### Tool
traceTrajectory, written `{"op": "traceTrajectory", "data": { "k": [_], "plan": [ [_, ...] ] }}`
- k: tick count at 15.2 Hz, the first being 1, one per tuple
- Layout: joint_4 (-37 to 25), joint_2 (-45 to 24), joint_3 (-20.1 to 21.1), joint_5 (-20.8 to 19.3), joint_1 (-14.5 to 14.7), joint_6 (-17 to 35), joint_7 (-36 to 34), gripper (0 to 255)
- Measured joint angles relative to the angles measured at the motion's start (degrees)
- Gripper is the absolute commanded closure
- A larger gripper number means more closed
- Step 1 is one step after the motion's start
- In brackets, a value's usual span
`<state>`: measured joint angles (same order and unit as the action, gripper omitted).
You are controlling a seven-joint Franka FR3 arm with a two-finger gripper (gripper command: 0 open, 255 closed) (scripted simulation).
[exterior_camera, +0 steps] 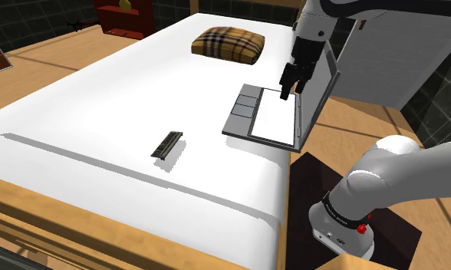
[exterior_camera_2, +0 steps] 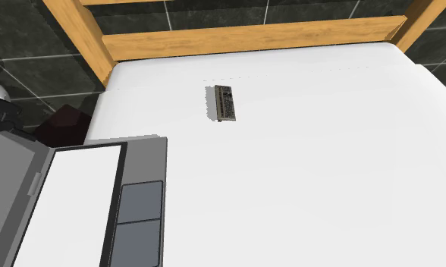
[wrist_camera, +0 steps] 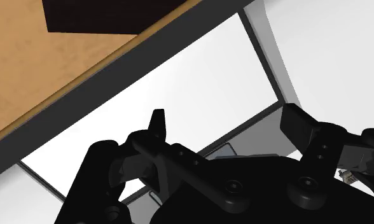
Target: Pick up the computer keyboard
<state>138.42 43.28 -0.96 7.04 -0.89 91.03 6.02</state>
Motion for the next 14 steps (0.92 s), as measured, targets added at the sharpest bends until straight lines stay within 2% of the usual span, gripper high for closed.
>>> {"op": "traceTrajectory", "data": {
  "k": [3,9,14],
  "plan": [
    [0.60,0.77,2.33,1.17,0.07,0.58,-3.55,0],
    [2.31,0.80,13.48,6.24,0.03,5.56,-20.67,0],
    [-1.61,-4.77,23.72,8.73,-1.53,9.85,-35.92,0]
  ]
}}
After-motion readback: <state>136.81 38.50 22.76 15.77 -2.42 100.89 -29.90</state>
